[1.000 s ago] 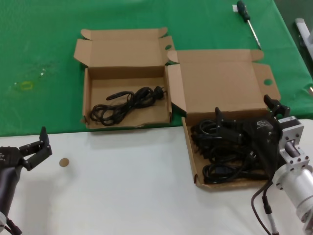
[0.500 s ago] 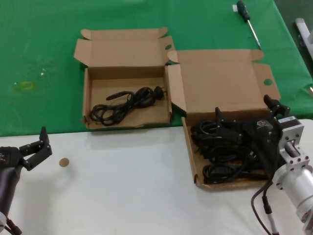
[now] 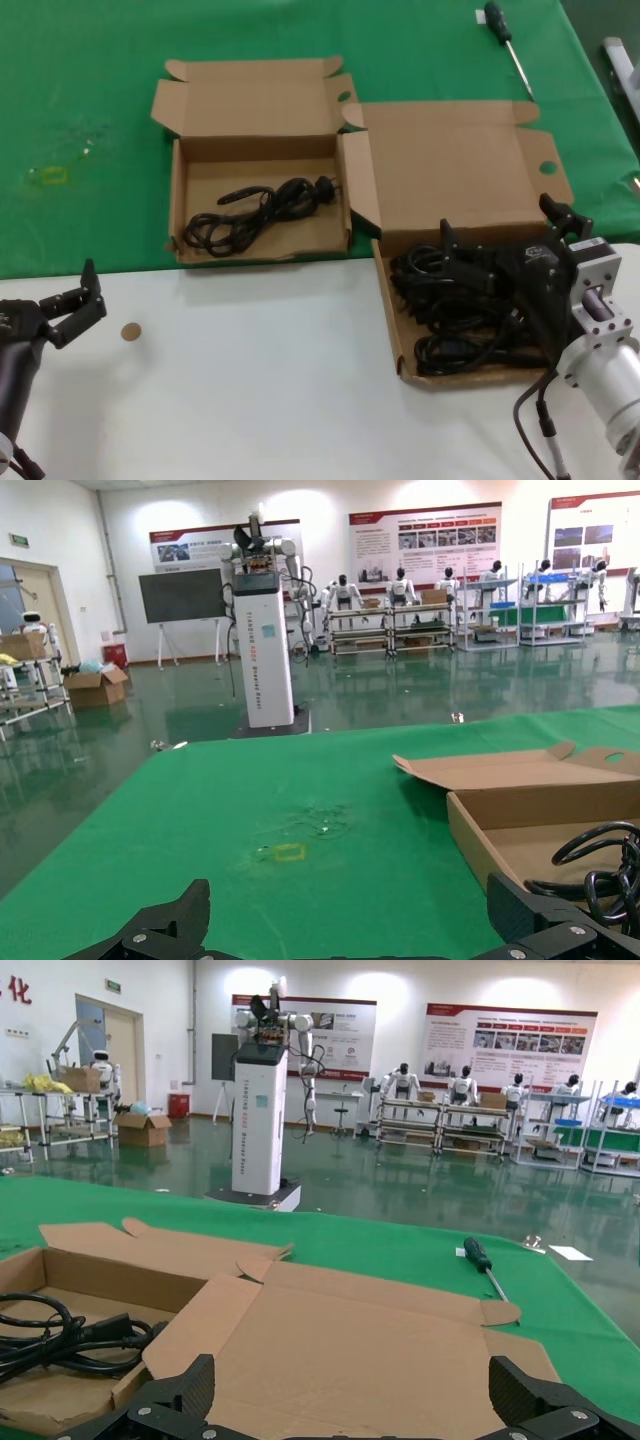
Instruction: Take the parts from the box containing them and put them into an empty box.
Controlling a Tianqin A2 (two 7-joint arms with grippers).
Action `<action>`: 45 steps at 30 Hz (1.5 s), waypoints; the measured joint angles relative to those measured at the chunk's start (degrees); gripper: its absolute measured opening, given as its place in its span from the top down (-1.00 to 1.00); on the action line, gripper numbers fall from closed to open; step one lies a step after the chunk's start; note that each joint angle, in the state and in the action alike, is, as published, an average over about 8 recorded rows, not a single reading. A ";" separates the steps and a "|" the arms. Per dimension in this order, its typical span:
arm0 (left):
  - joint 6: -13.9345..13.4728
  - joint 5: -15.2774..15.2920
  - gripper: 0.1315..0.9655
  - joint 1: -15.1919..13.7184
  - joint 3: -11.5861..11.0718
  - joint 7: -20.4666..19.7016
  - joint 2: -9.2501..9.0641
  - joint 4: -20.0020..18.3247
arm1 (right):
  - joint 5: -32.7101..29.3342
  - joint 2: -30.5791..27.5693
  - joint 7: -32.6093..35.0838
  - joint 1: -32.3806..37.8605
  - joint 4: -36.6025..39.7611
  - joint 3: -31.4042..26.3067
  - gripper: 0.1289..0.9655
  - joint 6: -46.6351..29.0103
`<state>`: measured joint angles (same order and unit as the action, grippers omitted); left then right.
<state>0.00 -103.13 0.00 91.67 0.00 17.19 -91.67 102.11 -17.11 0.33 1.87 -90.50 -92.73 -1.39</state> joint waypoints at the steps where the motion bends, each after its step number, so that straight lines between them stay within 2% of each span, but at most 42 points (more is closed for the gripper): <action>1: 0.00 0.00 -1.00 0.00 0.00 0.00 0.00 0.00 | 0.00 0.00 0.00 0.00 0.00 0.00 -1.00 0.00; 45: 0.00 0.00 -1.00 0.00 0.00 0.00 0.00 0.00 | 0.00 0.00 0.00 0.00 0.00 0.00 -1.00 0.00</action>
<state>0.00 -103.13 0.00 91.67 0.00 17.19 -91.67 102.11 -17.11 0.33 1.87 -90.50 -92.73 -1.39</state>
